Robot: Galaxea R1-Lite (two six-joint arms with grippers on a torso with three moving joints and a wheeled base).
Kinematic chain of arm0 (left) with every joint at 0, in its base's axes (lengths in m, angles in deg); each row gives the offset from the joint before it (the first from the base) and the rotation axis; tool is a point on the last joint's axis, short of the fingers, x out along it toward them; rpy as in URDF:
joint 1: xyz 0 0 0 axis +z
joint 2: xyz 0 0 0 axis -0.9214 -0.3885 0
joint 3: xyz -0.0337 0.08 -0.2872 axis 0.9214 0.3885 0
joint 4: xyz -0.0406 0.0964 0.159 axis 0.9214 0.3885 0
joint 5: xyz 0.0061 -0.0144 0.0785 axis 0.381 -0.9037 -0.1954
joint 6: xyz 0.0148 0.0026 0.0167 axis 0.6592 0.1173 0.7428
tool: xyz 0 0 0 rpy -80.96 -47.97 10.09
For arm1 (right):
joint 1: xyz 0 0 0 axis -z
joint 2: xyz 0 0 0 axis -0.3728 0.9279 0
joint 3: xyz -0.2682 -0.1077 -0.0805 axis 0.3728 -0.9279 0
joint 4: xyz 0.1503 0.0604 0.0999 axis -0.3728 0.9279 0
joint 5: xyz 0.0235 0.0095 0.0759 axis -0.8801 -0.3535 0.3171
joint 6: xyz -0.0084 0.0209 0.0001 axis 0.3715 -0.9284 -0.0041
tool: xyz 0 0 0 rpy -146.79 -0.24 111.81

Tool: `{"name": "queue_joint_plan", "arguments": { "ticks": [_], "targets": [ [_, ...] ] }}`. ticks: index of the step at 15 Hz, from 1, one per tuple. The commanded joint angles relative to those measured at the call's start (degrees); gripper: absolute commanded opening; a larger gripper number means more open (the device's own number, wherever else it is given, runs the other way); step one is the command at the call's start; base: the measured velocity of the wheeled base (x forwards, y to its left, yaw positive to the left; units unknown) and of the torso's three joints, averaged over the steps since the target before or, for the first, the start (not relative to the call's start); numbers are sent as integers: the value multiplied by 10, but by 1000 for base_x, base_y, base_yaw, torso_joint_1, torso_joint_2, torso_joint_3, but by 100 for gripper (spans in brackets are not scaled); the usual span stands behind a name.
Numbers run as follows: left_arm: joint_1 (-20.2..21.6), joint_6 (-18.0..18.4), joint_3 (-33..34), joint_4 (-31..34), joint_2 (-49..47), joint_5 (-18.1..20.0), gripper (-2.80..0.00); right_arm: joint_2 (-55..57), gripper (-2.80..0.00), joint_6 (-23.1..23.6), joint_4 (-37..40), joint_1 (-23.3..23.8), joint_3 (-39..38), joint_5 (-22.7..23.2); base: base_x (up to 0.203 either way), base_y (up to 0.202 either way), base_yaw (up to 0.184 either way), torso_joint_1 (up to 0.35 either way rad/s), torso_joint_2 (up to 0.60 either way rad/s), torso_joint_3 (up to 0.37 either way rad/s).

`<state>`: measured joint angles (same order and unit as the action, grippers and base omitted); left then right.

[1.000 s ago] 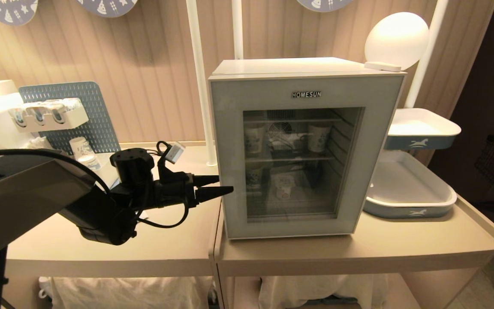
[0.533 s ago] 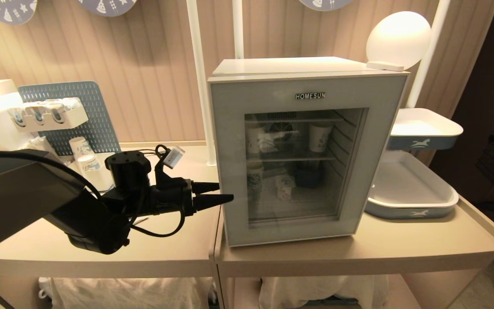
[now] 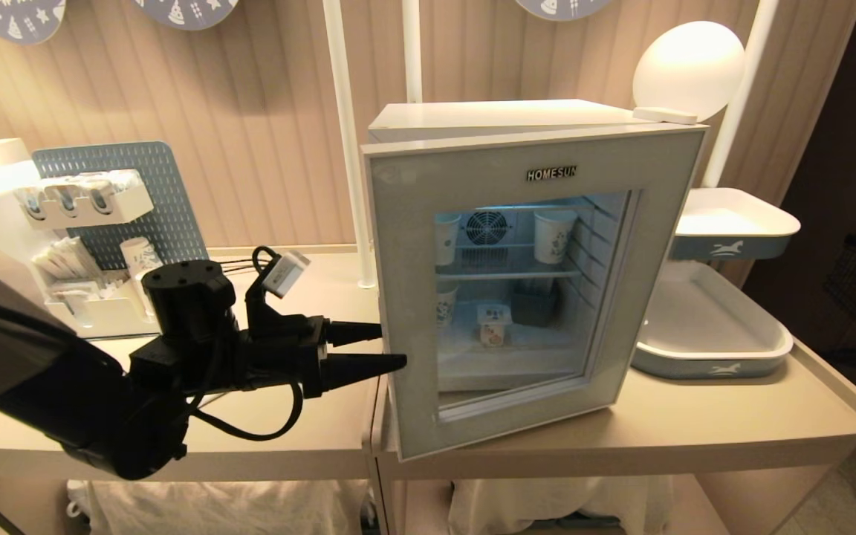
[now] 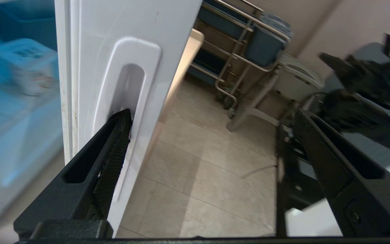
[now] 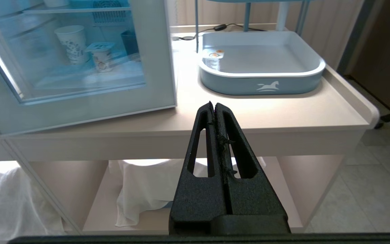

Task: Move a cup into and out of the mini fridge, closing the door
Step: Open the freezer door

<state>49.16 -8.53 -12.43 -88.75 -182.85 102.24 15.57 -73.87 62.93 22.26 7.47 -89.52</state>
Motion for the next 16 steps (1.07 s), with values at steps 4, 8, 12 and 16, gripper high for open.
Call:
{"name": "queue_joint_plan", "arguments": {
  "ticks": [4,8,12,16],
  "targets": [
    [-6,-4,75,-2,96,5,0,0,-280,1,-1,0,0,0,0,0,0,0,0,0],
    [58,-3,107,-3,102,-81,0,0,-280,2,-1,0,1,0,0,0,0,0,0,0],
    [86,-2,78,3,53,-169,-280,0,-280,3,-1,0,1,0,0,0,0,0,0,0],
    [60,-1,1,47,-14,-213,-280,0,-280,1,-1,0,0,1,0,0,0,0,0,0]
  ]
}}
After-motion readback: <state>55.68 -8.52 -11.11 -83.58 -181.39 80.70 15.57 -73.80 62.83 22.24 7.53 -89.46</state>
